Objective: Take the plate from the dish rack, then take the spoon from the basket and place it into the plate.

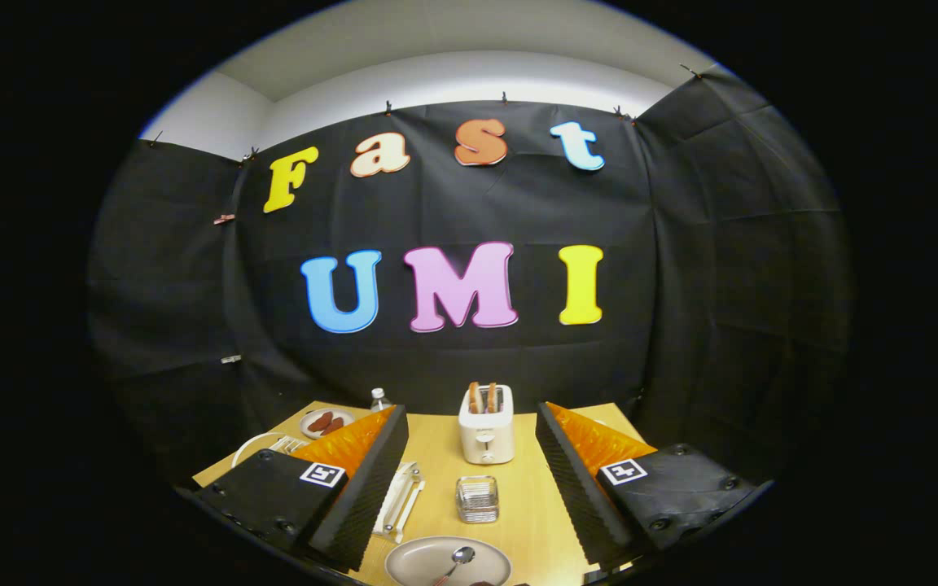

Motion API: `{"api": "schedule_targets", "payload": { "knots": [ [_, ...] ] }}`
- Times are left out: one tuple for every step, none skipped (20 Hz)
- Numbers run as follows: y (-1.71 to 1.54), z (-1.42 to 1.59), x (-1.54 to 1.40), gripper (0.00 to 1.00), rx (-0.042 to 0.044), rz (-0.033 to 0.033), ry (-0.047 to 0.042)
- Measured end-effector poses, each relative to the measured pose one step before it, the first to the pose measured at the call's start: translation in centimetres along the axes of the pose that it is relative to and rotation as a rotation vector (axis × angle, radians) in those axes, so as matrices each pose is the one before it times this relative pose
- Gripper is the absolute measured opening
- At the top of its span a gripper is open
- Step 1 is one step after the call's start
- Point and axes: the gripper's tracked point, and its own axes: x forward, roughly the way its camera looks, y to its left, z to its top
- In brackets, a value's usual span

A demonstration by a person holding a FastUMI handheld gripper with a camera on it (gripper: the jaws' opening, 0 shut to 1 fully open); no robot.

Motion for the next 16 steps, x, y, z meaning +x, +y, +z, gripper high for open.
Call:
{"api": "schedule_targets", "payload": {
  "knots": [
    [-0.801, 0.524, -0.764, 0.97, -0.00074, -0.02797, -0.00843],
    [-0.957, 0.501, -0.569, 0.99, -0.00251, -0.03036, -0.00457],
    [-0.847, 0.306, -0.474, 1.00, -0.00458, -0.02597, -0.00640],
    [-0.774, 0.117, -0.508, 1.00, -0.00267, -0.02372, -0.00318],
    [-0.706, 0.117, -0.269, 1.00, -0.00096, -0.02219, -0.00427],
    [-0.568, 0.010, -0.091, 1.00, 0.00539, -0.01758, -0.00024],
    [-0.376, -0.150, -0.063, 1.00, 0.00853, -0.01276, 0.00404],
    [-0.350, -0.263, -0.031, 1.00, 0.01110, -0.00707, 0.00278],
    [-0.199, -0.269, 0.189, 1.00, 0.01086, -0.00309, 0.00185],
    [-0.237, -0.331, 0.190, 1.00, 0.01078, -0.00353, 0.00527],
    [-0.248, -0.376, 0.198, 1.00, 0.01410, -0.00228, 0.00858],
    [-0.030, -0.455, 0.195, 1.00, 0.01704, 0.00264, 0.01373],
    [0.070, -0.402, 0.107, 1.00, 0.01520, 0.00908, 0.01167],
    [0.036, -0.204, 0.354, 1.00, 0.00712, 0.00976, 0.00518],
    [-0.121, -0.104, 0.371, 1.00, -0.00240, 0.00647, 0.00154],
    [-0.154, -0.260, 0.352, 1.00, -0.00621, 0.00754, 0.00903]
  ]
}}
